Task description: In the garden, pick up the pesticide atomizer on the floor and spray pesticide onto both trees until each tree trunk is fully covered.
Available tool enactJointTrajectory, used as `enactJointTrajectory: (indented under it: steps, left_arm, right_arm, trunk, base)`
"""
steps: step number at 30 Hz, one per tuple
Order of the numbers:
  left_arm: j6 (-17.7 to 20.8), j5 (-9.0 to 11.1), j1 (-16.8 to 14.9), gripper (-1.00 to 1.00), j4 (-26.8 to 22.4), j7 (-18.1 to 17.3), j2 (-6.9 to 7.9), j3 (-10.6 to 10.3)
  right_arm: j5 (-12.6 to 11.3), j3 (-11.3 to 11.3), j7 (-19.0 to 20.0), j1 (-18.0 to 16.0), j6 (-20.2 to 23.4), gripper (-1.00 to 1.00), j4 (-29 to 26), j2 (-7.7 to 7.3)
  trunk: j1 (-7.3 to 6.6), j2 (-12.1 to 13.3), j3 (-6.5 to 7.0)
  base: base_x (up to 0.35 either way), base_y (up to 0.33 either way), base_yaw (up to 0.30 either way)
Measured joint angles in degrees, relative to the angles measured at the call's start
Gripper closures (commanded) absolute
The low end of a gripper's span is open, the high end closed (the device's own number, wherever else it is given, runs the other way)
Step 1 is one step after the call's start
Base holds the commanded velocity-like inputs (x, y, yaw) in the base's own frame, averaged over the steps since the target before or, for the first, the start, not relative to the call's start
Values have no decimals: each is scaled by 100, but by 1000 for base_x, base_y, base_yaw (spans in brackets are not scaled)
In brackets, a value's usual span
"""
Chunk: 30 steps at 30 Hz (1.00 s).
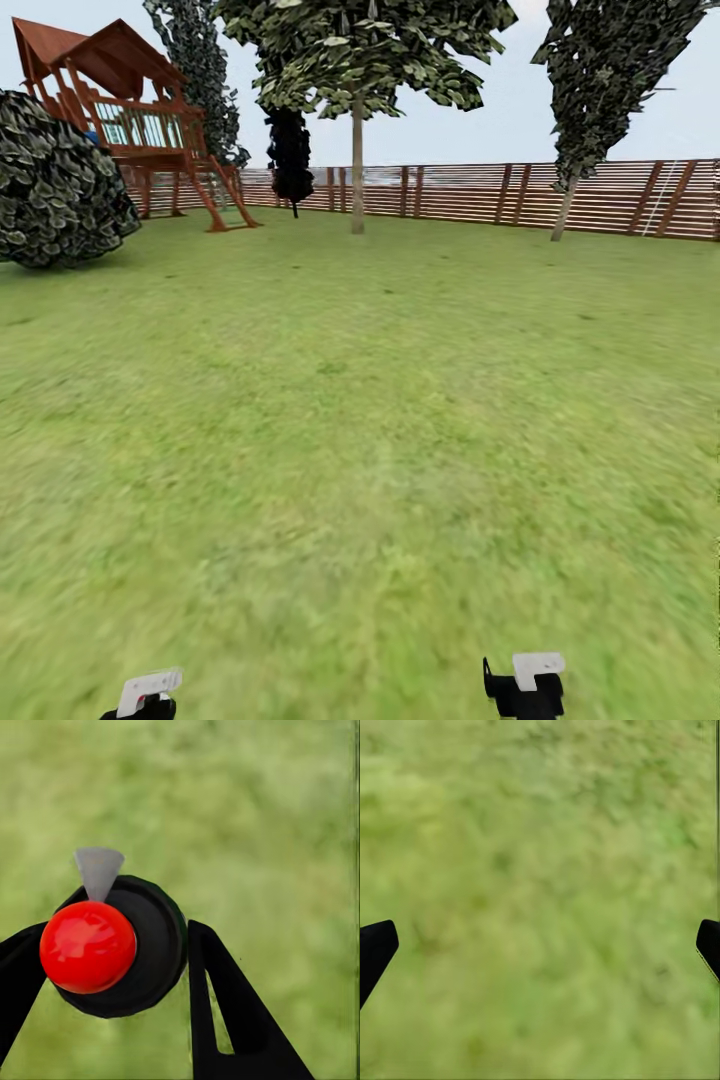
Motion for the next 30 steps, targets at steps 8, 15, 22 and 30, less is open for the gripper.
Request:
enactJointTrajectory:
  steps: [8, 15, 22, 30]
  left_arm:
    - [1, 0, 1, 100, -1, 0, 1, 0]
    - [2, 0, 1, 100, -1, 0, 1, 0]
    - [0, 0, 5, 100, -1, 0, 1, 0]
    - [4, 0, 1, 100, -1, 0, 1, 0]
  right_arm:
    - [0, 1, -5, -1, 0, -100, 1, 0]
    - [0, 1, -2, -1, 0, -100, 2, 0]
    - [0, 1, -4, -1, 0, -100, 2, 0]
    - [0, 1, -3, -1, 0, -100, 2, 0]
  trunk:
    - [0, 0, 0]
    - [0, 0, 0]
    - [0, 0, 0]
    - [0, 0, 0]
  base:
    - [340, 0, -49]
    - [340, 0, 0]
    - [340, 0, 0]
    - [340, 0, 0]
